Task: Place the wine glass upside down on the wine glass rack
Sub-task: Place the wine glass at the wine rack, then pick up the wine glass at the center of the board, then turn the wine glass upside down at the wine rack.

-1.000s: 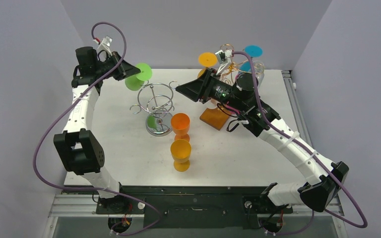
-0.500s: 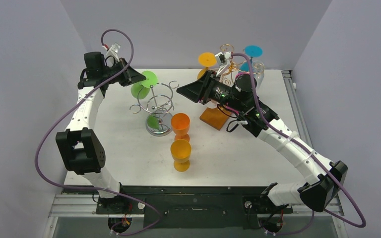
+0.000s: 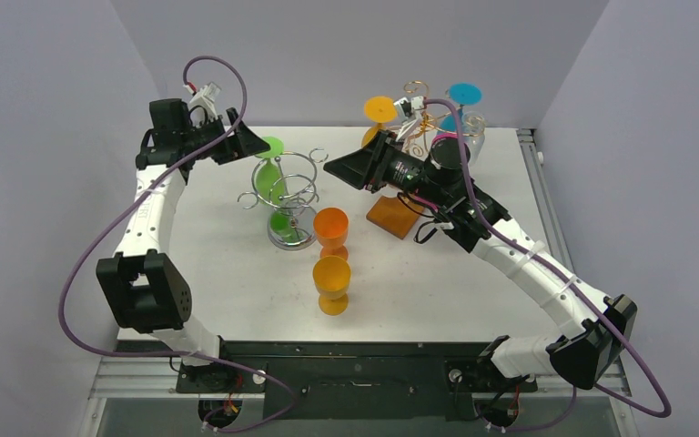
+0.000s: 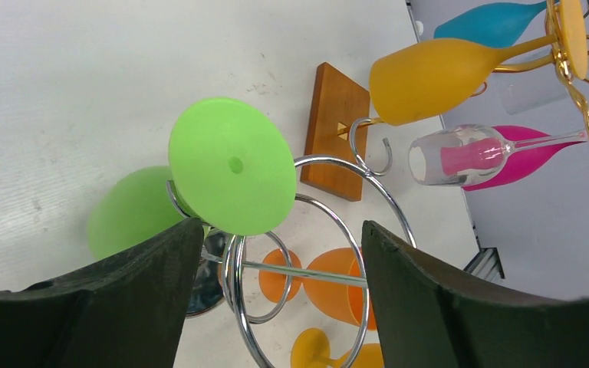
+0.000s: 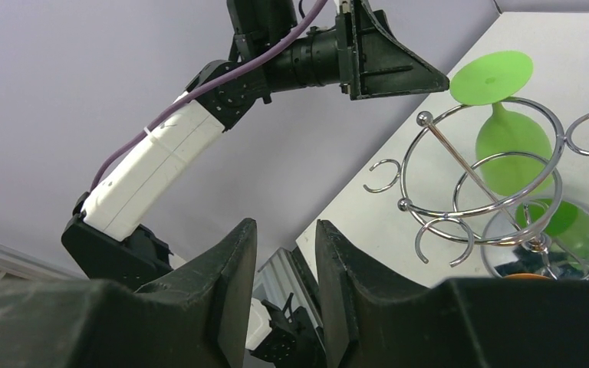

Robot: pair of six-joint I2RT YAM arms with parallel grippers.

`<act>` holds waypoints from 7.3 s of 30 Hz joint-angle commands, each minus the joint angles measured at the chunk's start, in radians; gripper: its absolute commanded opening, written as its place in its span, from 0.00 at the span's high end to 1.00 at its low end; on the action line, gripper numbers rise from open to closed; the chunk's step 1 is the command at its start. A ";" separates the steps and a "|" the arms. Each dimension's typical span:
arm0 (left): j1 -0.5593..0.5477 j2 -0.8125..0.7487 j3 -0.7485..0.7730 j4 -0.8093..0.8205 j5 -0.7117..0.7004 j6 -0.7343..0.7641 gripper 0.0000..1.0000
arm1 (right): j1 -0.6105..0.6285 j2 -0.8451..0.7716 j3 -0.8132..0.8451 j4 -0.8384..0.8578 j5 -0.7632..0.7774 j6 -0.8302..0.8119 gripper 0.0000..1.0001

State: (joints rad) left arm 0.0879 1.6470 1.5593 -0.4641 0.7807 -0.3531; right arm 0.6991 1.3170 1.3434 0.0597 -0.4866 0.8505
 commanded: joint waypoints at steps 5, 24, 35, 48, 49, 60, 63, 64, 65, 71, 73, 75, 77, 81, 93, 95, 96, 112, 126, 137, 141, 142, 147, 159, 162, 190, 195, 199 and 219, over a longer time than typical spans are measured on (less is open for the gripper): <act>0.003 -0.073 0.029 -0.107 -0.069 0.116 0.25 | -0.002 -0.038 0.007 -0.038 0.054 -0.059 0.69; 0.190 -0.234 0.244 -0.426 0.062 0.152 0.04 | 0.232 0.162 0.078 -0.583 0.740 -0.356 0.53; 0.207 -0.282 0.294 -0.555 0.076 0.212 0.04 | 0.224 0.279 0.044 -0.526 0.814 -0.349 0.54; 0.205 -0.305 0.364 -0.587 0.112 0.196 0.03 | 0.190 0.283 -0.101 -0.434 0.753 -0.294 0.80; 0.204 -0.305 0.364 -0.587 0.117 0.194 0.02 | 0.188 0.268 -0.110 -0.427 0.754 -0.293 0.84; 0.102 -0.335 0.340 -0.583 0.078 0.190 0.01 | 0.182 0.017 -0.116 -0.537 0.827 -0.324 1.00; 0.050 -0.339 0.332 -0.581 0.057 0.201 0.01 | 0.186 -0.070 -0.111 -0.577 0.821 -0.337 1.00; 0.035 -0.339 0.331 -0.591 0.051 0.212 0.01 | 0.188 -0.100 -0.108 -0.588 0.811 -0.342 1.00; 0.013 -0.337 0.337 -0.606 0.043 0.231 0.00 | 0.189 -0.132 -0.104 -0.602 0.799 -0.347 1.00; -0.115 -0.287 0.421 -0.724 0.004 0.348 0.00 | 0.186 -0.304 0.000 -0.648 0.684 -0.367 1.00; -0.153 -0.275 0.434 -0.741 0.003 0.387 0.02 | 0.186 -0.337 0.042 -0.636 0.652 -0.362 1.00; -0.192 -0.262 0.453 -0.765 0.004 0.418 0.06 | 0.186 -0.351 0.065 -0.590 0.608 -0.349 1.00; -0.223 -0.249 0.473 -0.790 0.009 0.449 0.07 | 0.186 -0.358 0.070 -0.524 0.584 -0.330 1.00; -0.231 -0.236 0.508 -0.804 0.040 0.468 0.16 | 0.184 -0.363 0.052 -0.358 0.529 -0.313 1.00; 0.102 -0.475 -0.059 1.057 0.680 -0.836 0.11 | -0.011 -0.302 -0.095 0.246 0.081 0.192 1.00; 0.079 -0.489 -0.051 1.046 0.710 -0.792 0.09 | -0.013 -0.270 -0.098 0.309 0.027 0.275 1.00; 0.075 -0.507 -0.053 1.085 0.717 -0.777 0.06 | -0.013 -0.255 -0.090 0.318 0.006 0.291 1.00; 0.074 -0.629 -0.117 0.874 0.521 -0.665 0.04 | -0.060 -0.398 -0.038 0.026 0.222 -0.020 1.00; -0.164 -0.592 -0.044 0.500 0.304 -0.467 0.04 | 0.283 -0.342 0.072 -0.103 0.731 -0.386 1.00; -0.154 -0.609 0.004 0.220 0.256 -0.191 0.04 | 0.329 -0.308 0.094 -0.146 0.841 -0.475 1.00; -0.155 -0.601 0.019 0.158 0.211 -0.140 0.04 | 0.335 -0.317 0.094 -0.143 0.851 -0.485 1.00; -0.159 -0.599 0.011 0.170 0.211 -0.150 0.04 | 0.341 -0.310 0.099 -0.145 0.850 -0.486 1.00; -0.196 -0.582 -0.008 0.145 0.157 -0.167 0.07 | 0.433 -0.269 0.121 -0.124 0.924 -0.545 1.00; -0.226 -0.554 0.025 -0.057 0.052 -0.040 0.47 | 0.565 -0.241 0.129 -0.070 1.043 -0.669 1.00; -0.226 -0.550 0.021 -0.063 0.079 -0.049 0.66 | 0.597 -0.232 0.131 -0.068 1.075 -0.702 1.00; -0.235 -0.755 -0.057 0.388 0.061 0.925 1.00 | 0.425 -0.321 0.341 -0.636 0.548 -0.466 0.22; -0.237 -0.875 -0.214 0.502 0.186 1.229 1.00 | 0.374 -0.202 0.386 -0.502 0.413 -0.325 0.26; -0.237 -0.935 -0.281 0.500 0.278 1.466 1.00 | 0.367 -0.093 0.436 -0.407 0.341 -0.222 0.30; -0.236 -0.968 -0.329 0.192 0.374 2.073 1.00 | 0.366 0.009 0.443 -0.207 0.201 -0.067 0.45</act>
State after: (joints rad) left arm -0.1448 0.6682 1.2148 -0.1989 1.1599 1.6943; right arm 1.0595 1.3933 1.7779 -0.2375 -0.2451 0.7769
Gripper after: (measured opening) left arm 0.007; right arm 0.549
